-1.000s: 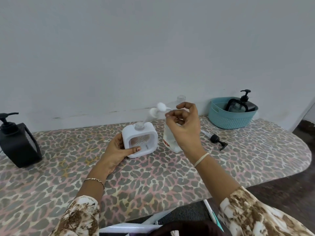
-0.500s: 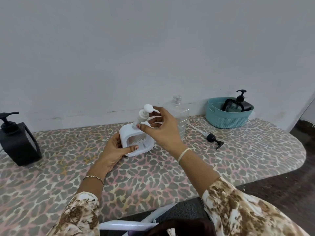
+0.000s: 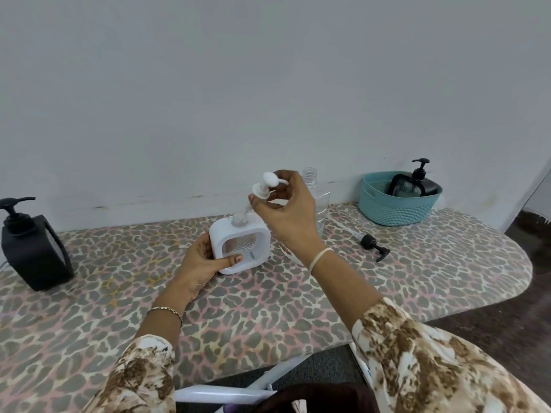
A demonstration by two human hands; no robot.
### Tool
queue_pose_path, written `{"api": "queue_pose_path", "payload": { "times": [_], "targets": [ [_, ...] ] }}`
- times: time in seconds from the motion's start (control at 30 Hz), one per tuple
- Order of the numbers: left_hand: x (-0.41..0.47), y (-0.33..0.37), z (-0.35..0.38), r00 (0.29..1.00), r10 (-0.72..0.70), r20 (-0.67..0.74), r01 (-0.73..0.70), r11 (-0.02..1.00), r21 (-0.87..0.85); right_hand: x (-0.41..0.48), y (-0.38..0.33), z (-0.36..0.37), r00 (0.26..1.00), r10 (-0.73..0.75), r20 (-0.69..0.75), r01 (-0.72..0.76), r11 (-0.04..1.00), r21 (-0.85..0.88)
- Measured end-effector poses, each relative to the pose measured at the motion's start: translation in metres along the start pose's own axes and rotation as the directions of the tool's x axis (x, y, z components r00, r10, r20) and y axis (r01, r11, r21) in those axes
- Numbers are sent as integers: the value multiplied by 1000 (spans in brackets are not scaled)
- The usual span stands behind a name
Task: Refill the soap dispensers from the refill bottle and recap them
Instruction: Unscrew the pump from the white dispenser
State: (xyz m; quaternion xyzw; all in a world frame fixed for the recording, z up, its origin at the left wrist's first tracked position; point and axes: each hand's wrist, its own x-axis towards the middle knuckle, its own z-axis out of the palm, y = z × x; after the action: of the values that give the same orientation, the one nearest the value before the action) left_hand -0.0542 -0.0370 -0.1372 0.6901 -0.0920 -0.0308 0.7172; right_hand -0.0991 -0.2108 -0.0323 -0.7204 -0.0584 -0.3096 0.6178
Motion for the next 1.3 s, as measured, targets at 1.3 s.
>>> {"api": "queue_pose_path", "payload": {
  "times": [1.3],
  "targets": [
    [16,-7,67,891,184,-415,-24,933,360,-22,131,-155,938,217,-269,-327,811,-485]
  ]
}}
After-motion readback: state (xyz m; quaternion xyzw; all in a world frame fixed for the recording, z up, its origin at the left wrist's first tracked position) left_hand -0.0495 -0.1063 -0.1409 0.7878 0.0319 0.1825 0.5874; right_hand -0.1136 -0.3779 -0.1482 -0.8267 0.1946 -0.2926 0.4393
